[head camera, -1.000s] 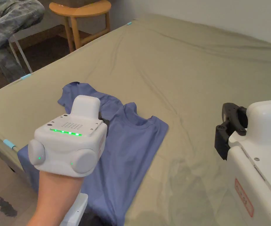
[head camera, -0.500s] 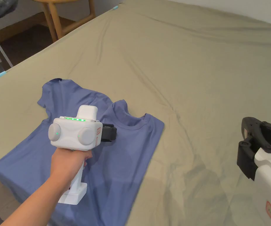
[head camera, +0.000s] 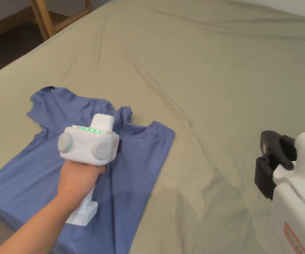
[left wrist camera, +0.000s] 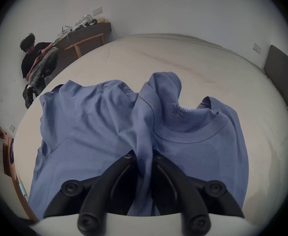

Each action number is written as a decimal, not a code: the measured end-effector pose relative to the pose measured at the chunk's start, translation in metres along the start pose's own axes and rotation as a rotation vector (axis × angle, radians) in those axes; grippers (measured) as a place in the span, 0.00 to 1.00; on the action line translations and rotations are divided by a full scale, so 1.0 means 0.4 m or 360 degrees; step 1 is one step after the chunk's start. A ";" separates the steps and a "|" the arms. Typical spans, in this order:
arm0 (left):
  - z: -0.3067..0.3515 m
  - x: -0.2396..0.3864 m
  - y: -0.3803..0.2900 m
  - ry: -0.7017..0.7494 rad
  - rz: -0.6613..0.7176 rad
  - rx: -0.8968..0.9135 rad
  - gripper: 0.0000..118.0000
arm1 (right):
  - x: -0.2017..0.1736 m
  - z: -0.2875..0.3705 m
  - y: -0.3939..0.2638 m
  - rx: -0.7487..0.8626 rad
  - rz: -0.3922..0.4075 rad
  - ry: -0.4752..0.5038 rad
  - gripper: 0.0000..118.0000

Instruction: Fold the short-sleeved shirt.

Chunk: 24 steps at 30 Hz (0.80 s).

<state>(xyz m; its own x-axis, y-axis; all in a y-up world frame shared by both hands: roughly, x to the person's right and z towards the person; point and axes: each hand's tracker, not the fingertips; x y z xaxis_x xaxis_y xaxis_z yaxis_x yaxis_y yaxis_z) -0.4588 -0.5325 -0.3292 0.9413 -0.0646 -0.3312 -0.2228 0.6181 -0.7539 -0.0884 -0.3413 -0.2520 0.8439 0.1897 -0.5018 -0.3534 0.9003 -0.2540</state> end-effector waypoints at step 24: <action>0.738 0.009 0.040 0.0068 0.0043 0.1102 0.09 | 0.131 0.307 0.064 0.0292 -0.0058 -0.0193 0.01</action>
<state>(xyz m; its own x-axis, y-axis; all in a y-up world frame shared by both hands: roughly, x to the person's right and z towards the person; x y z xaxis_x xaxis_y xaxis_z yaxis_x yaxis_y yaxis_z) -0.3840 -0.2917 -0.1750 0.9237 -0.0645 -0.3776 -0.0193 0.9766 -0.2140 -0.0037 -0.2600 -0.1834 0.9011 0.1915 -0.3891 -0.2518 0.9615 -0.1100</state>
